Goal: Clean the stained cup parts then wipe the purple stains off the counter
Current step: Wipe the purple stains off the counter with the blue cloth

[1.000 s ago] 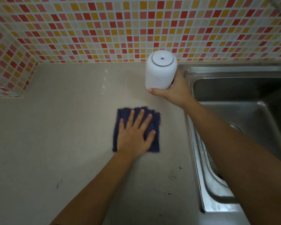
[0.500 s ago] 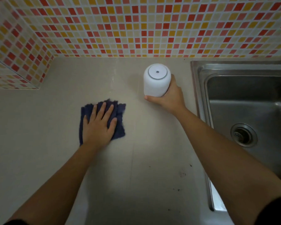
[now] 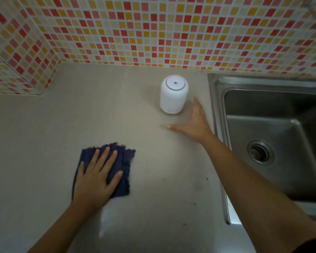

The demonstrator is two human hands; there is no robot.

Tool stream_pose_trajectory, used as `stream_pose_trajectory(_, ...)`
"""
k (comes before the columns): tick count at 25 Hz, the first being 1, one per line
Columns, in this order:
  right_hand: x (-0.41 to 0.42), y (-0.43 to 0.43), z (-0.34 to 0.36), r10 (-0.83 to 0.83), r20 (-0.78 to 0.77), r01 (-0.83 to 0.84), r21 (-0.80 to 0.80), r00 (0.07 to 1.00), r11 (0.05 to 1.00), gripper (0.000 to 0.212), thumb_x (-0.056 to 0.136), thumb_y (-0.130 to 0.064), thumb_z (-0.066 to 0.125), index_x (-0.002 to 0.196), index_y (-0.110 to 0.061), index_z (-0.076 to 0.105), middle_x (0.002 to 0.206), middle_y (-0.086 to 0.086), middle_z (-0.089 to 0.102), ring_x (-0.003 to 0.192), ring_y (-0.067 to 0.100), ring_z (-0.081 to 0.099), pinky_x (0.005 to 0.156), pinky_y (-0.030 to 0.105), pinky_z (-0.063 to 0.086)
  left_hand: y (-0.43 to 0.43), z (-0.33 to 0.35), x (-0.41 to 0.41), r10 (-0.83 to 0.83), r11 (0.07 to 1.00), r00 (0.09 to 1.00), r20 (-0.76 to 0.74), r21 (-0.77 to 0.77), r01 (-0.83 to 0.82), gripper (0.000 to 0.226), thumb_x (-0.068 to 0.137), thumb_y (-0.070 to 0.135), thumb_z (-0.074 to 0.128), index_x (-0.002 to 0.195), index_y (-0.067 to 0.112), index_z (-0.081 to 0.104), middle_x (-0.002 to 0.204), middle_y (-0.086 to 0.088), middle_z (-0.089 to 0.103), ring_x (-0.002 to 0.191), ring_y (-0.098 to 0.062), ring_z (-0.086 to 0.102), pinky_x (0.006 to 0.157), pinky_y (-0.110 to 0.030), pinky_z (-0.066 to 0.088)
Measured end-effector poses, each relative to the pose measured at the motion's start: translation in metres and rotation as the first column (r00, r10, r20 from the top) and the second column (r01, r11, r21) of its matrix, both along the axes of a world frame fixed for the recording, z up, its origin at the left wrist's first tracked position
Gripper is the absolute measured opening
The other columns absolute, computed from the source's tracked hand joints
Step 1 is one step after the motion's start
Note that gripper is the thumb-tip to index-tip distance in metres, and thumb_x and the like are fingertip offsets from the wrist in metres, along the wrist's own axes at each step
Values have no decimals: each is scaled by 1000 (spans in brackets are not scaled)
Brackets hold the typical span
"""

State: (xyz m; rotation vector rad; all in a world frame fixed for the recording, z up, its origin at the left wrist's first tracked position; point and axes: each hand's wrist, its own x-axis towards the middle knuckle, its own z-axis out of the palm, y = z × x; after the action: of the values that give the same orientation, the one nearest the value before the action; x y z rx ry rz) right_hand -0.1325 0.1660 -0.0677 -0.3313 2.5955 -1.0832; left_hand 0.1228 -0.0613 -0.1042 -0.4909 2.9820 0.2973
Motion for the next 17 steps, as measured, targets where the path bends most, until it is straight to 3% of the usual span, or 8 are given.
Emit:
stream_pose_trajectory(3, 52, 56, -5, 53, -215, -2, 230, 975, 973, 97, 77, -73, 45, 147, -12, 17, 158, 7, 9, 145, 20, 4, 116, 39, 4, -29, 0, -65, 164, 986, 986, -16, -34, -164, 61, 91, 57, 18, 147, 34, 18, 158, 4, 14, 146, -22, 10, 112, -59, 15)
stream_pose_trajectory(6, 107, 105, -22, 71, -193, 7, 378, 979, 926, 94, 78, -73, 12, 148, -10, 10, 158, 8, 2, 145, 19, -2, 115, 41, 1, 17, -5, -112, 139, 990, 990, 3, -8, -139, 56, 95, 51, 17, 148, 35, 11, 159, 5, 6, 146, -23, 1, 114, -57, 7)
stream_pose_trajectory(9, 137, 124, -35, 69, -138, -7, 406, 988, 914, 94, 78, -72, 7, 148, -11, -1, 158, 9, -4, 142, 16, -8, 113, 37, -1, 90, -6, -73, -109, 994, 994, -28, 11, 110, 58, 94, 48, 11, 149, 28, 12, 159, 3, 10, 146, -20, 6, 116, -48, 10)
stream_pose_trajectory(11, 143, 122, -37, 38, -146, 24, 405, 989, 914, 95, 77, -72, 6, 148, -9, -1, 157, 9, -5, 143, 18, -9, 114, 38, -1, 110, -5, -12, -185, 983, 981, -60, 6, 186, 56, 97, 45, 10, 147, 23, 23, 155, 1, 26, 143, -18, 22, 114, -44, 22)
stream_pose_trajectory(13, 146, 119, -39, 16, -168, 55, 406, 986, 912, 95, 78, -72, 6, 148, -8, 0, 158, 10, -4, 144, 21, -8, 116, 42, 2, 107, -7, 53, -189, 981, 981, -44, 38, 190, 54, 99, 42, 11, 144, 21, 31, 148, 1, 38, 139, -16, 32, 112, -41, 23)
stream_pose_trajectory(15, 146, 119, -41, 11, -166, 56, 398, 986, 916, 95, 78, -72, 7, 148, -7, 2, 158, 11, -2, 145, 23, -5, 116, 45, 5, 85, -8, 105, -146, 989, 989, 10, 36, 146, 52, 100, 42, 12, 144, 22, 31, 148, 1, 37, 138, -13, 27, 111, -36, 16)
stream_pose_trajectory(17, 145, 120, -40, 12, -172, 58, 401, 985, 914, 96, 78, -71, 7, 148, -5, 4, 157, 13, 0, 145, 25, -3, 116, 46, 5, 48, -7, 130, -34, 999, 999, -5, -16, 33, 52, 100, 42, 10, 144, 22, 28, 149, 0, 33, 139, -15, 24, 110, -38, 18)
